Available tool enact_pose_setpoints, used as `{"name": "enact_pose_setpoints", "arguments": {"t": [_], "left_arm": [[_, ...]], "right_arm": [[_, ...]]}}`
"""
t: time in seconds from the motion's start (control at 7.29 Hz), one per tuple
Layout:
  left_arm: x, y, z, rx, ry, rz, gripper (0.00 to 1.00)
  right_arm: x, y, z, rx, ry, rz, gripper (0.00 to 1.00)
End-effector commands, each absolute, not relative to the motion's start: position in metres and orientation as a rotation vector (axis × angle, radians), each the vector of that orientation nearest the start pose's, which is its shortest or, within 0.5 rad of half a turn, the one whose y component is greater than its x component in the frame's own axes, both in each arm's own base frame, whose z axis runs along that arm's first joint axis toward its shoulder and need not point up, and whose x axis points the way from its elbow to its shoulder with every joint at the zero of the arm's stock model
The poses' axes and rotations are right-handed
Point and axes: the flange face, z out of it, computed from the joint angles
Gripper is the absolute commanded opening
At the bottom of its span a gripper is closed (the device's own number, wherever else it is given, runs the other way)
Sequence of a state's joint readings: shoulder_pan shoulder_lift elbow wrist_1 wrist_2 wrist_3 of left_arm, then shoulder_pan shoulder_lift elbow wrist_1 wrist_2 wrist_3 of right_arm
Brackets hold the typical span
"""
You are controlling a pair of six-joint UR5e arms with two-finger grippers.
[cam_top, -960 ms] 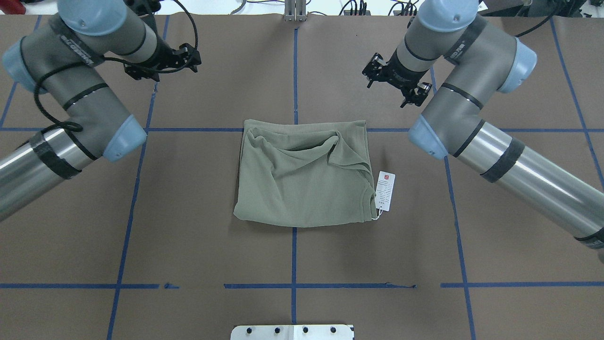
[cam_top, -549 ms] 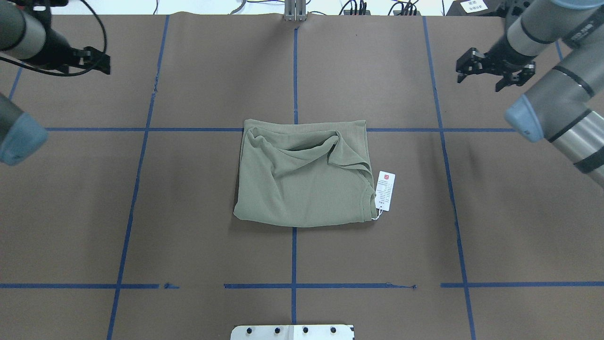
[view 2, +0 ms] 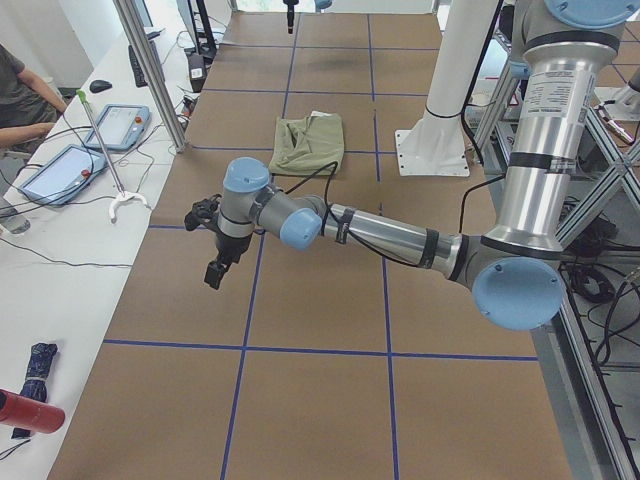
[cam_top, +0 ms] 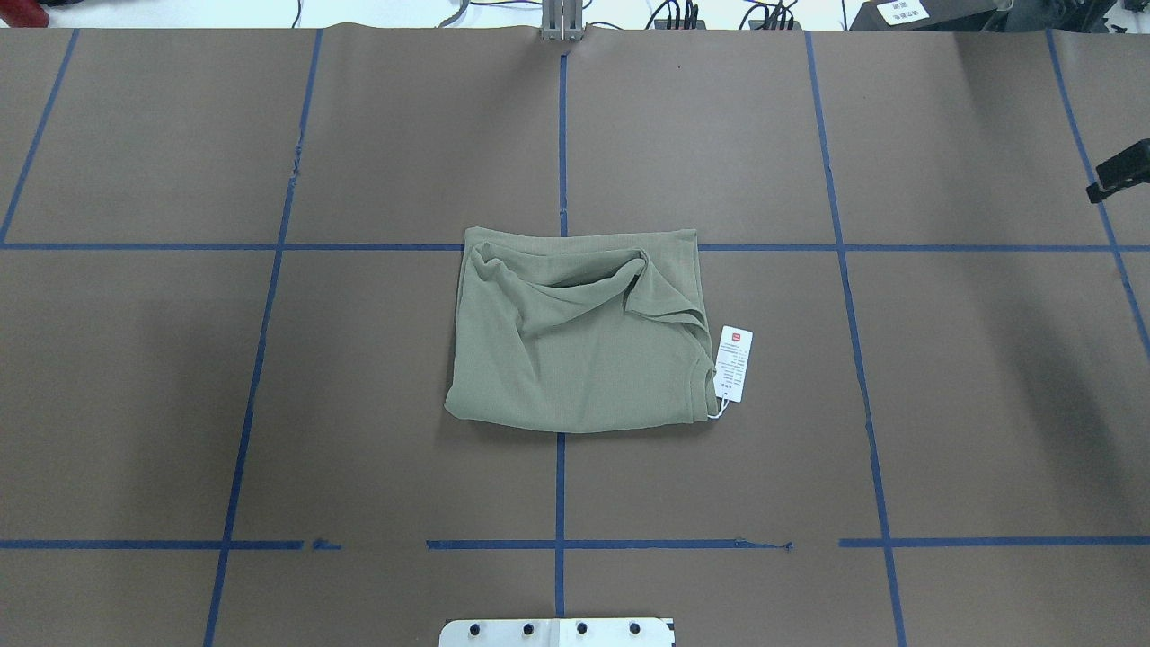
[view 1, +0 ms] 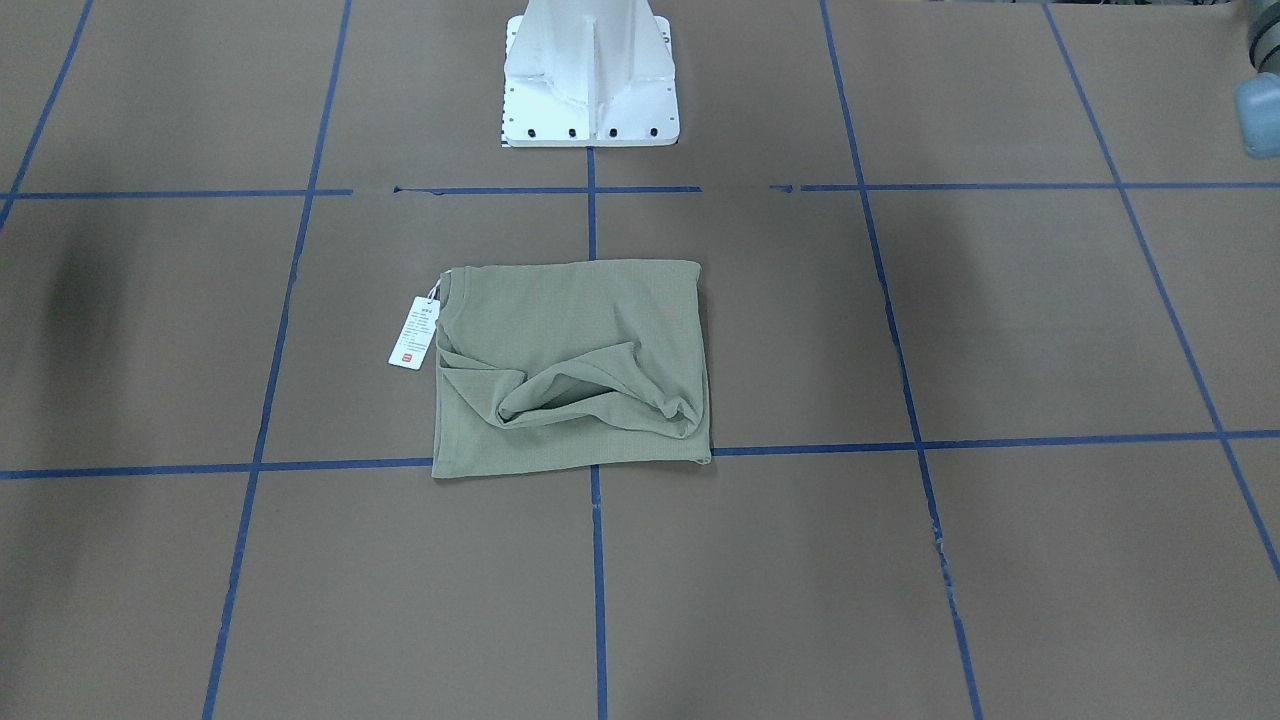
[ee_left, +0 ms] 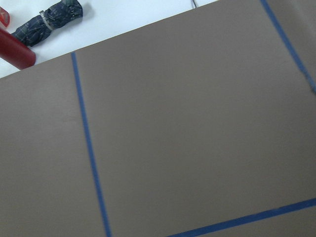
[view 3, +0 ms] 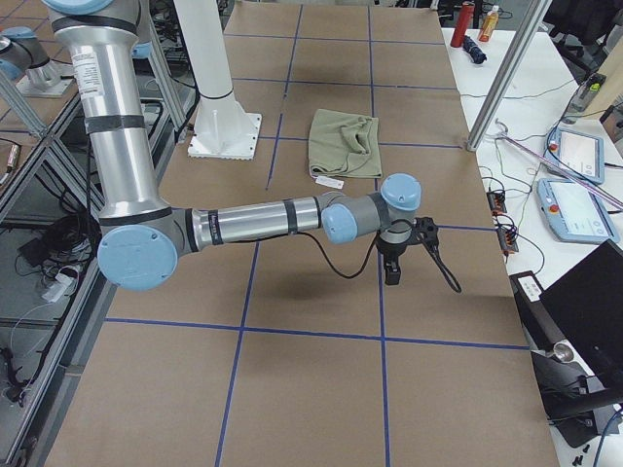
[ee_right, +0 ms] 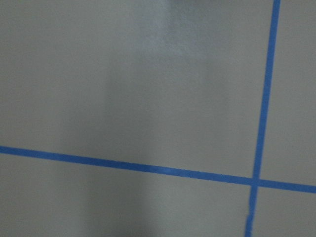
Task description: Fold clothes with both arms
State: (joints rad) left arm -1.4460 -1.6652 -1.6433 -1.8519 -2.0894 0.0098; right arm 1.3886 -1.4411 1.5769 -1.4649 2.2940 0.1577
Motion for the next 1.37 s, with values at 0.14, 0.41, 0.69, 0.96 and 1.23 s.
{"name": "enact_pose_setpoints", "arguments": {"t": [0.14, 0.41, 0.69, 0.96, 1.23], "left_arm": [[-0.057, -0.521, 0.592, 0.397, 0.573, 0.215, 1.0], [-0.067, -0.48, 0.644, 0.398, 0.592, 0.2, 1.0], [-0.085, -0.467, 0.654, 0.278, 0.632, 0.118, 1.0], [-0.082, -0.456, 0.627, 0.118, 0.646, 0.067, 1.0], [-0.077, -0.455, 0.632, 0.101, 0.65, 0.069, 1.0]], "right_arm": [[0.022, -0.531, 0.585, 0.065, -0.747, -0.16, 1.0], [0.039, -0.496, 0.591, 0.065, -0.723, -0.134, 1.0], [0.037, -0.474, 0.614, 0.006, -0.763, -0.105, 1.0], [0.038, -0.464, 0.623, -0.012, -0.779, -0.092, 1.0], [0.044, -0.458, 0.628, -0.019, -0.783, -0.077, 1.0]]}}
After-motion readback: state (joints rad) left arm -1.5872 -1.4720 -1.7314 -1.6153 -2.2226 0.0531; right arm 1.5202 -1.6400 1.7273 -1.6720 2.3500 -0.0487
